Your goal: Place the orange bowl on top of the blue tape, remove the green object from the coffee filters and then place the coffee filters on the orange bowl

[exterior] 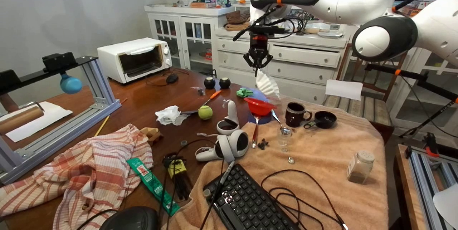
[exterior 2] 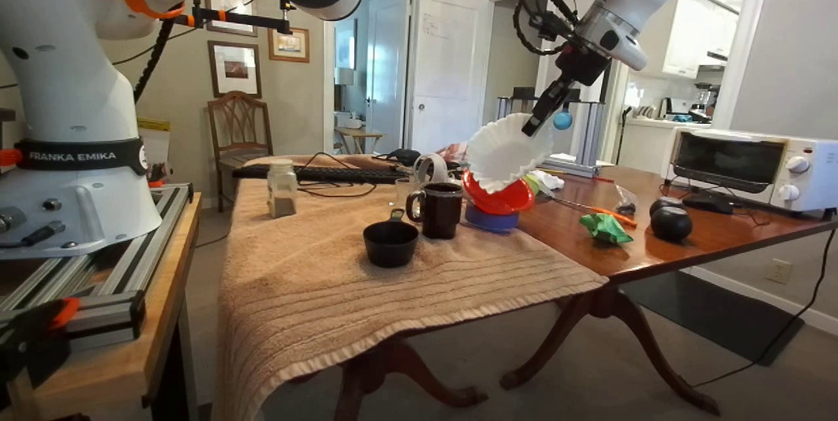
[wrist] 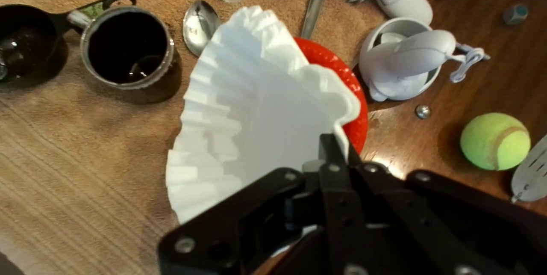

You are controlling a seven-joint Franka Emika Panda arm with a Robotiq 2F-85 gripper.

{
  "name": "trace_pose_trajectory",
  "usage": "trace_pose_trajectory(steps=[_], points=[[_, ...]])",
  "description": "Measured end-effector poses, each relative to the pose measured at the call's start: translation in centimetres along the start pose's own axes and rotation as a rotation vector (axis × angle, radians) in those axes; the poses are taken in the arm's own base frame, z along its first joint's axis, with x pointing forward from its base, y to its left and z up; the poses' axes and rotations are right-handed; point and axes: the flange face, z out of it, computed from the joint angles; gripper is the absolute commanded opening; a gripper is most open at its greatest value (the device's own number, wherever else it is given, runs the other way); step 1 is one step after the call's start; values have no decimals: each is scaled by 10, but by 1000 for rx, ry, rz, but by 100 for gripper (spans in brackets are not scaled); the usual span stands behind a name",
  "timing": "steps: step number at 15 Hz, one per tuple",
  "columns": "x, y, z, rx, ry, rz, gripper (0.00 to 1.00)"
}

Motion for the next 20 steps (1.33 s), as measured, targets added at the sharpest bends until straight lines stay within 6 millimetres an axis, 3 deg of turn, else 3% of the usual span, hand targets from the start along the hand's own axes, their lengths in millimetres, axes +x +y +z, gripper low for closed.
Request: trace_pose_trajectory(steps=[9, 16, 20], points=[[-1, 4, 5, -37, -17, 9, 0], [-36, -19, 37, -241, -82, 55, 0], [-40, -17, 40, -350, -31, 125, 0]])
